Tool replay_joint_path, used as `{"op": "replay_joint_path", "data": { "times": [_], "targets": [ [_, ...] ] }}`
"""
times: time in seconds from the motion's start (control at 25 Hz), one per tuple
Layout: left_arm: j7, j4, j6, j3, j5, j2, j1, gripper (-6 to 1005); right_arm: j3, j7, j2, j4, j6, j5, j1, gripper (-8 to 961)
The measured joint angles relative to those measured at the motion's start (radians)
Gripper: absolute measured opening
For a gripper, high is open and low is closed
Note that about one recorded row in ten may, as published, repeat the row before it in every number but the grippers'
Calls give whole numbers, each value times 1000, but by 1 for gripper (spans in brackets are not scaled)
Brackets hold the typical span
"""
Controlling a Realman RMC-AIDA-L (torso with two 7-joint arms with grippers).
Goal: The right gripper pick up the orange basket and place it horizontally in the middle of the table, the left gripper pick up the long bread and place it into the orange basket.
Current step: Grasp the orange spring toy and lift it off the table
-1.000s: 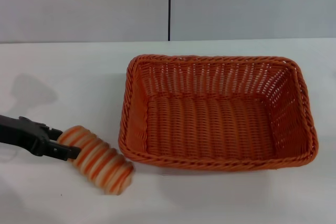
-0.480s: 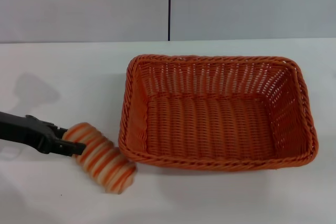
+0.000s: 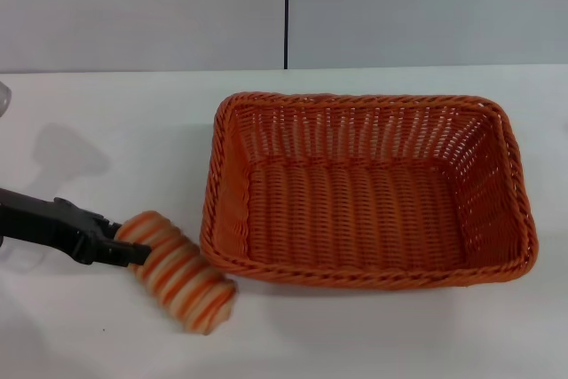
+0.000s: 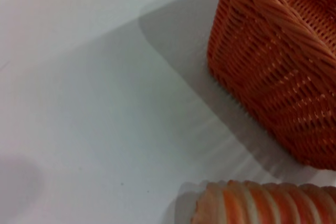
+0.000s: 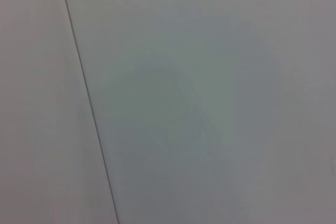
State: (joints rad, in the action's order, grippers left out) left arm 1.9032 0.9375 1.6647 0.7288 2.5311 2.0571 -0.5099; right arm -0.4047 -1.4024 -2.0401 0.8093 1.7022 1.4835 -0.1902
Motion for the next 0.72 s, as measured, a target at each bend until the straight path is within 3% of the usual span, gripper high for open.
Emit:
{"op": "replay_joint_path", "data": {
  "times": [0.72],
  "targets": [
    [22, 38, 3, -25, -37, -3, 3, 402, 7, 0, 0, -1, 5, -2, 4, 629]
  ]
}}
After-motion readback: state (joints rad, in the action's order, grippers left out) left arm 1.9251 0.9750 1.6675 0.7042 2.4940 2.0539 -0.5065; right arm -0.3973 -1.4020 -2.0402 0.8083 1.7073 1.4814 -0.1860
